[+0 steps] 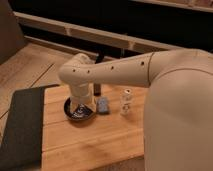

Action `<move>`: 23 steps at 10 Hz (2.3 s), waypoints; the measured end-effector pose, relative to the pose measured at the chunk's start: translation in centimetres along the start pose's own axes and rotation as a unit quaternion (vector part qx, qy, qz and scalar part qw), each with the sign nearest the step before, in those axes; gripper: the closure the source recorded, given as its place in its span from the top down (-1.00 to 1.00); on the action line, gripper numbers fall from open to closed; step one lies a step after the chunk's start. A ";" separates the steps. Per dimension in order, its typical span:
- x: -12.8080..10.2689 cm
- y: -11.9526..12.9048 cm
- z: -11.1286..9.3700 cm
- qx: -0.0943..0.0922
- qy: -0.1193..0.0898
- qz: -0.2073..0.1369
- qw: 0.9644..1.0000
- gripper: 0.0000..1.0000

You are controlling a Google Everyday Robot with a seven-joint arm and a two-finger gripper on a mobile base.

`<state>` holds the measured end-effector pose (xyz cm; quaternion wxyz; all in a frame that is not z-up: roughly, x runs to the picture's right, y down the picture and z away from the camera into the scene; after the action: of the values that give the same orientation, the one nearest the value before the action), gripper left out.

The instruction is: Knock the bottle over

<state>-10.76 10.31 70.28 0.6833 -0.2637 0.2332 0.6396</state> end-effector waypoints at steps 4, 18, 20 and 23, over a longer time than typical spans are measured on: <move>0.0 0.0 -0.1 0.000 -0.001 0.000 1.000 0.30; -1.9 -2.7 -1.2 0.018 -0.002 0.031 0.999 0.30; -2.4 -7.0 -2.5 0.019 -0.008 0.081 0.996 0.30; -0.9 -11.2 -1.5 0.002 0.016 0.140 0.990 0.30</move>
<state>0.37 8.12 70.44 0.5835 -0.2373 0.2797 0.7245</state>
